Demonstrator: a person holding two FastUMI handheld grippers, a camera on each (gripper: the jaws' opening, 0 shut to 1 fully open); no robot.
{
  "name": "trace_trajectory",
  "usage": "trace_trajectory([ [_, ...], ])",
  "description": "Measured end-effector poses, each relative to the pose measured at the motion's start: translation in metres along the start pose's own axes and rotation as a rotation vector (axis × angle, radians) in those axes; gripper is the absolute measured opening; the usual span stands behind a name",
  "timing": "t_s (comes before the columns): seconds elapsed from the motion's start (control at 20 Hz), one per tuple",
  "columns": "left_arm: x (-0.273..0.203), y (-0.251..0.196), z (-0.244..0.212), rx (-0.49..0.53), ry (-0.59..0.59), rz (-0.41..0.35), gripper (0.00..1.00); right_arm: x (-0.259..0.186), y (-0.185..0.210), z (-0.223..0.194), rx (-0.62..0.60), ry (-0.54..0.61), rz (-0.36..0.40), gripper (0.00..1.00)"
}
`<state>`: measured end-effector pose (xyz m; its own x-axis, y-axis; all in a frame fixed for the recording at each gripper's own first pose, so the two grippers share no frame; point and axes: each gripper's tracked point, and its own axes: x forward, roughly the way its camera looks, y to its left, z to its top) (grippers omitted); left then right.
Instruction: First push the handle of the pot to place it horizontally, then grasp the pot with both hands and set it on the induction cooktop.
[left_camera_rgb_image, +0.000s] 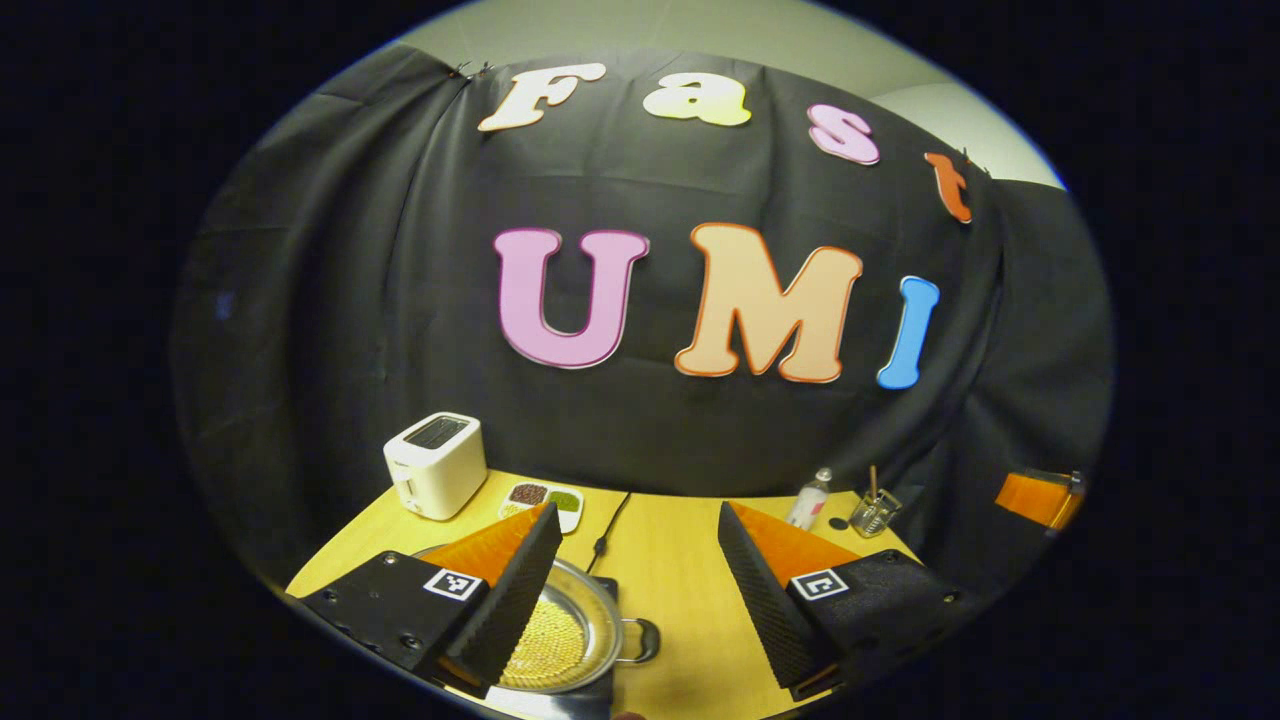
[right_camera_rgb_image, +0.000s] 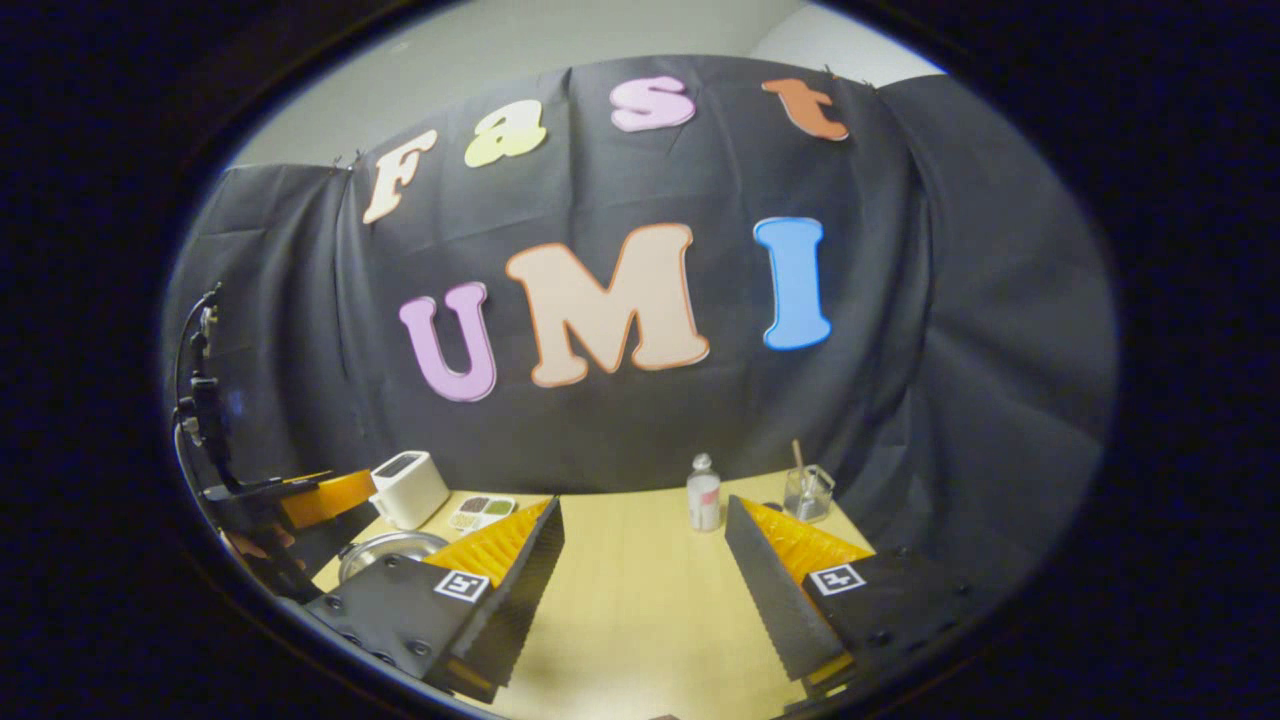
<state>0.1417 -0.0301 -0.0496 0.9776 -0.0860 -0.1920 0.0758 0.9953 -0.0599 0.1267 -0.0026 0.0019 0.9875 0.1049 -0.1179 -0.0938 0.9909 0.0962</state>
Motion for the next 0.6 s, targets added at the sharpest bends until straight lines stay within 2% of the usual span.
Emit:
trace_trajectory([
  [0.15,-0.017,-0.032,0.017,0.041,-0.069,-0.009,0.96,-0.025,-0.031,0.033,-0.029,-0.079,-0.017,0.92],
  [0.2,-0.023,-0.042,0.022,0.057,-0.093,-0.014,0.93,-0.034,-0.039,0.042,-0.038,-0.102,-0.023,0.99],
  [0.25,-0.029,-0.050,0.026,0.072,-0.116,-0.017,0.96,-0.042,-0.047,0.050,-0.048,-0.126,-0.032,0.99],
  [0.35,-0.041,-0.065,0.032,0.082,-0.151,-0.026,0.96,-0.057,-0.055,0.060,-0.061,-0.157,-0.037,0.99],
  [0.4,-0.046,-0.070,0.033,0.074,-0.158,-0.031,0.96,-0.062,-0.059,0.064,-0.068,-0.168,-0.040,0.99],
  [0.45,-0.051,-0.075,0.031,0.062,-0.164,-0.033,0.96,-0.068,-0.063,0.064,-0.076,-0.178,-0.044,0.92],
  [0.55,-0.063,-0.086,0.032,0.035,-0.186,-0.034,0.93,-0.077,-0.064,0.067,-0.100,-0.200,-0.044,0.92],
  [0.6,-0.067,-0.089,0.032,0.028,-0.193,-0.035,0.96,-0.080,-0.065,0.068,-0.104,-0.209,-0.046,0.92],
])
